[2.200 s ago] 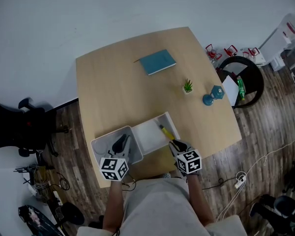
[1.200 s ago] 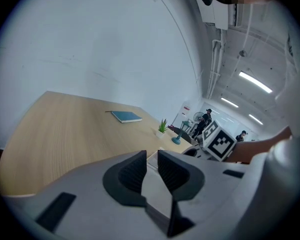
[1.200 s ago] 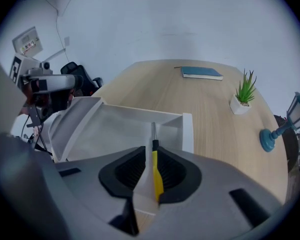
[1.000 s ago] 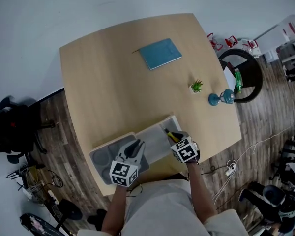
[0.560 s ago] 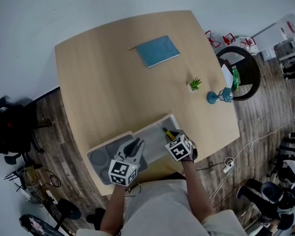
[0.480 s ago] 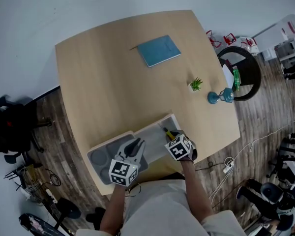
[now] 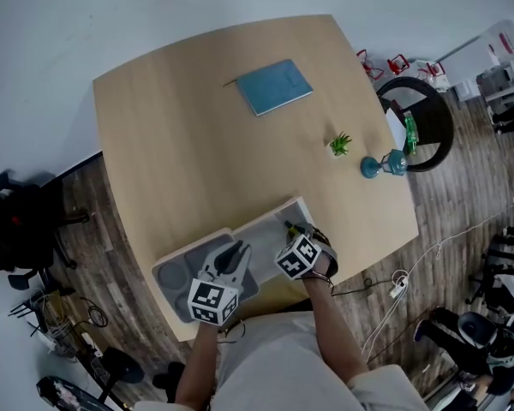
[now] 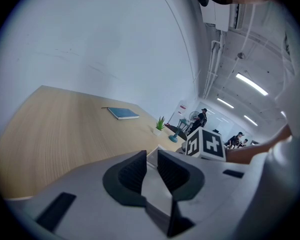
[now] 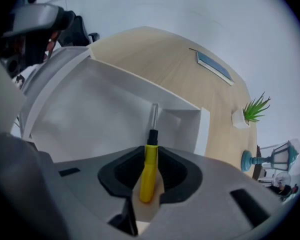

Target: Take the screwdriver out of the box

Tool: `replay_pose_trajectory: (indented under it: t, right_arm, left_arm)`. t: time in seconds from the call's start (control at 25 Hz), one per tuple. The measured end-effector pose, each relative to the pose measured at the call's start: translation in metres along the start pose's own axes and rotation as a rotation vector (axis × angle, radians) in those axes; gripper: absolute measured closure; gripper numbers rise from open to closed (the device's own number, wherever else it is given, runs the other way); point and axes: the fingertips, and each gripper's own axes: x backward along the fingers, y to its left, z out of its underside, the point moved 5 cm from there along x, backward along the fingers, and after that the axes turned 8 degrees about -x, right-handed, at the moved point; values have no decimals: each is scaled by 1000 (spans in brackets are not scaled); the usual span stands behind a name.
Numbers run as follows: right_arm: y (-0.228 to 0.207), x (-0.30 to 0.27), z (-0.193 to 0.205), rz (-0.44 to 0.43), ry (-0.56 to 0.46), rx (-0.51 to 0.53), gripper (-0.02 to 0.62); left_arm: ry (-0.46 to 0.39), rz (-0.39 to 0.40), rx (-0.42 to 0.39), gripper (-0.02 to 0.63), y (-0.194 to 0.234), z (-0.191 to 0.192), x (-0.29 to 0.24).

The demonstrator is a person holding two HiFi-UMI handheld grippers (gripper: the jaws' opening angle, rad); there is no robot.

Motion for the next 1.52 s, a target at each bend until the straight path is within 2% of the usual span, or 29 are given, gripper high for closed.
replay_pose_trajectory:
  t: [0.12, 0.32, 0.92, 1.24, 1.52]
  right_arm:
    - [4, -2, -5, 25, 24, 42, 499]
    - [5, -5, -5, 3, 48, 62, 502]
    - [13, 3, 6, -52, -18, 71, 517]
    - [14, 21, 2, -70, -121, 28, 517]
    - [17, 45, 0, -135, -250, -54, 515]
  left_arm:
    - [0, 4, -6, 540, 2, -2, 1]
    - [7, 16, -17, 540, -4, -2, 1]
    - [-14, -48, -37, 540, 2, -3, 25]
    - [-31, -75, -48, 540, -8, -3, 30]
    - [-50, -101, -39, 540, -16, -3, 36]
